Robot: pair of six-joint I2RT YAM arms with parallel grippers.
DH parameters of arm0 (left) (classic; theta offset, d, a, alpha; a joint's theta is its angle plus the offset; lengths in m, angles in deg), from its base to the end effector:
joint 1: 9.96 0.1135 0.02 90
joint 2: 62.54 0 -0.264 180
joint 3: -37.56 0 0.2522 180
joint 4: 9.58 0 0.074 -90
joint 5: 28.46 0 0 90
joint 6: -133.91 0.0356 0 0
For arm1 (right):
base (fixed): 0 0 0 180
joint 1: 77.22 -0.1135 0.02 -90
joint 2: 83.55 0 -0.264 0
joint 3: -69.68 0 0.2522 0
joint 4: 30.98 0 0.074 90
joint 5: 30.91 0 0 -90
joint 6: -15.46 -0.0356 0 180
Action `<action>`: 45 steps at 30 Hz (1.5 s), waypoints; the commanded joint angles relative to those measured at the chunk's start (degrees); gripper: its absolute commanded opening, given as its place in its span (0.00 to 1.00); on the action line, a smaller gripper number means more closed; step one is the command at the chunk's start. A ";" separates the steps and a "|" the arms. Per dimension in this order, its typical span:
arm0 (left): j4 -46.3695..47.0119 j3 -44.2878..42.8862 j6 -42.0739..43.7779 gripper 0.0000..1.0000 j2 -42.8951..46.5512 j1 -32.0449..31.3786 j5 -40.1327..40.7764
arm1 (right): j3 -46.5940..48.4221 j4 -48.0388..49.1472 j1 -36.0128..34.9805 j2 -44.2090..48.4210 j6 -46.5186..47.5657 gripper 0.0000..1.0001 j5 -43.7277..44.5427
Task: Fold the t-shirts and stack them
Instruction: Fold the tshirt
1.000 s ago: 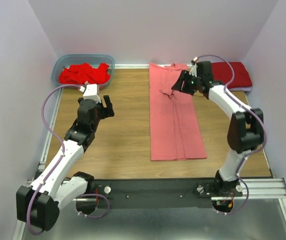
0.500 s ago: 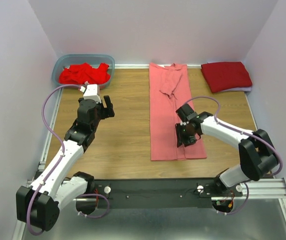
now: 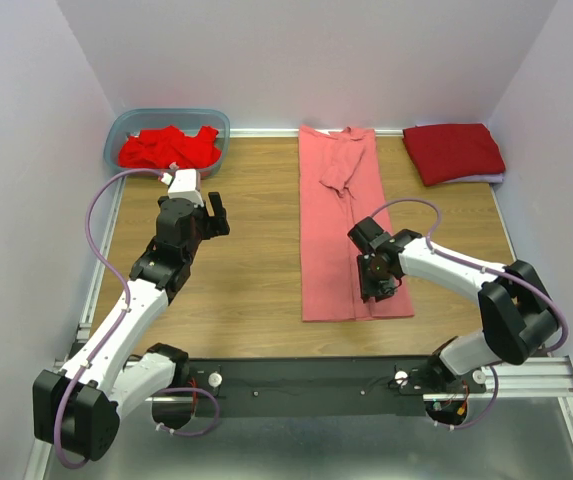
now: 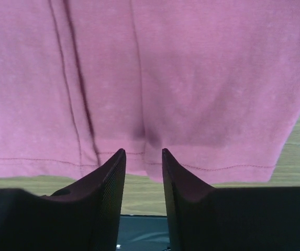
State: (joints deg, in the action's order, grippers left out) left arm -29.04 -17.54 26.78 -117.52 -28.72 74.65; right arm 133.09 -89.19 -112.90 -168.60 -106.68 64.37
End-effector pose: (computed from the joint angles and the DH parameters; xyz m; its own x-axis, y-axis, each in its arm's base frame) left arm 0.2140 -0.0641 0.2942 -0.3322 -0.1901 -0.9238 0.0133 0.9784 -0.2061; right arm 0.2057 0.1437 0.1758 -0.9790 -0.0508 -0.1974 -0.0553 0.9983 0.0170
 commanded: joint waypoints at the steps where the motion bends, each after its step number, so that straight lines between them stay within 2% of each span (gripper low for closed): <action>1: -0.02 -0.14 0.69 0.87 -0.21 -0.13 -0.45 | -0.69 -1.61 -0.44 -1.69 -1.17 0.38 3.33; 6: -0.28 0.03 0.69 0.86 -0.39 -0.13 -0.27 | -1.13 -0.30 -0.44 -2.57 -0.82 0.29 2.28; 11: -1.07 -0.41 0.69 0.86 -1.53 -0.13 -0.10 | -2.62 0.50 -0.44 -3.45 -0.73 0.27 1.49; 18: -1.25 -0.32 0.60 0.86 -1.80 -0.13 0.17 | -2.54 0.33 -0.44 -2.22 -0.56 0.12 1.40; 20: -1.42 -0.41 0.60 0.86 -1.97 -0.13 0.17 | -1.84 0.06 -0.44 -1.17 -0.38 0.11 0.62; 32: -1.51 -0.49 0.60 0.86 -2.67 -0.13 -0.01 | -0.87 -2.93 -0.44 -0.02 -0.11 0.11 0.78; 41: -1.60 -0.58 0.60 0.86 -3.38 -0.13 -0.18 | -1.22 -3.01 -0.44 -1.08 -0.12 0.19 2.46; 45: -1.69 -0.67 0.60 0.86 -3.64 -0.13 -0.18 | -1.13 -3.01 -0.44 -0.99 -0.03 0.19 2.81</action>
State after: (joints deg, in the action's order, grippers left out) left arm -29.91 -17.54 26.78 -120.80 -28.72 74.65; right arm 131.56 -90.76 -112.90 -169.61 -106.66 65.28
